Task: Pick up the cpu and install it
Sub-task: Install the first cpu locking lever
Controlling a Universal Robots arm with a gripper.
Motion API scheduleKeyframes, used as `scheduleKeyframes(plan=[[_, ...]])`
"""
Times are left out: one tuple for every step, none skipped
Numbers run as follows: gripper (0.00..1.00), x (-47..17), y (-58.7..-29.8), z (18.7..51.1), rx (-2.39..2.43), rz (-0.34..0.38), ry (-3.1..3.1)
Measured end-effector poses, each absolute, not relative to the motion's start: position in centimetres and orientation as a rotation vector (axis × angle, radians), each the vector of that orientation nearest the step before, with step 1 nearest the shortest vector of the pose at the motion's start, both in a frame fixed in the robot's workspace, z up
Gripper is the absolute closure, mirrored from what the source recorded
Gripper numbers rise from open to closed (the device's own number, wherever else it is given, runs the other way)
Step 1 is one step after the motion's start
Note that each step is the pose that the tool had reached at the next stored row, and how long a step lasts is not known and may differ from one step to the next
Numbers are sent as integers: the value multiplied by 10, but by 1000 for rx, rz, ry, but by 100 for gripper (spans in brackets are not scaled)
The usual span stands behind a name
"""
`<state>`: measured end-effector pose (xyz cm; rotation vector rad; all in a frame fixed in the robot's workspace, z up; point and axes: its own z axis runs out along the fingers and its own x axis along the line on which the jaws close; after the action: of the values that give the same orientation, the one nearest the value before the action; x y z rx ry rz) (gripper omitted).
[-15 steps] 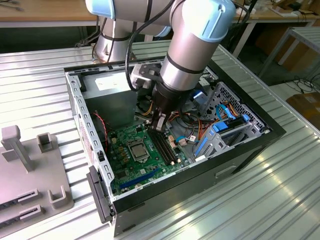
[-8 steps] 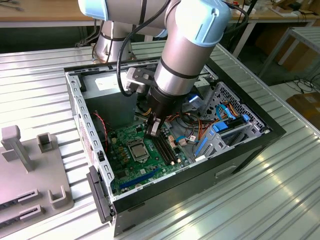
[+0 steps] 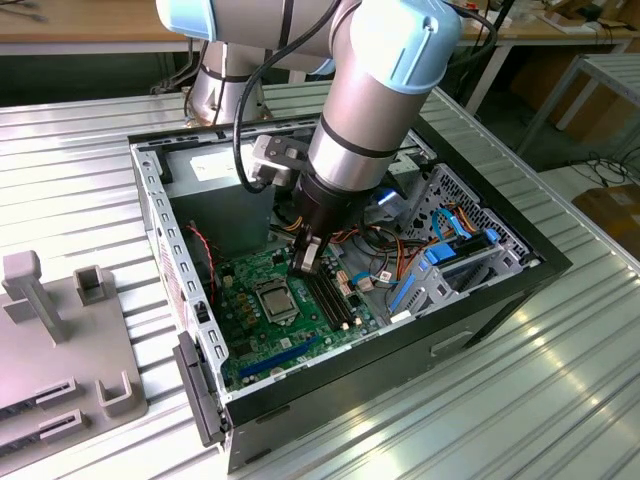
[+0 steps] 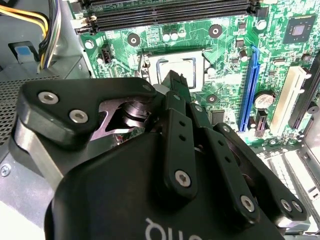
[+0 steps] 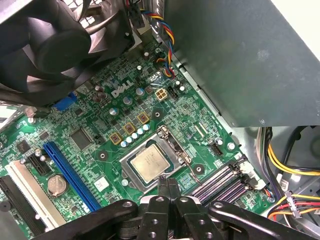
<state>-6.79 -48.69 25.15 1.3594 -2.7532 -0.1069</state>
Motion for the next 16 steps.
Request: scheduleKeyframes(plan=[[89,-68,-487,251,1359,-107,-2753],[89,-68,-487,251,1359,-107,-2753],[89,-68,-487,251,1359,-107,-2753],[89,-68,-487,251,1359,-107,-2753],[89,-68,-487,251,1359,-107,-2753],[89,-68,-487,251,1359,-107,-2753],[89,-68,-487,251,1359,-107,-2753],[89,-68,-487,251,1359,-107,-2753],[89,-64,-487,251,1359,-107,-2753],[89,-62,-487,251,1359,-107,-2753],[89,-61,-487,251,1359,-107,-2753],[89,-58,-487,251,1359,-107,-2753],[89,-56,-487,251,1359,-107,-2753],[89,-55,-487,251,1359,-107,-2753],[89,-55,-487,251,1359,-107,-2753],[89,-54,-487,251,1359,-107,-2753]])
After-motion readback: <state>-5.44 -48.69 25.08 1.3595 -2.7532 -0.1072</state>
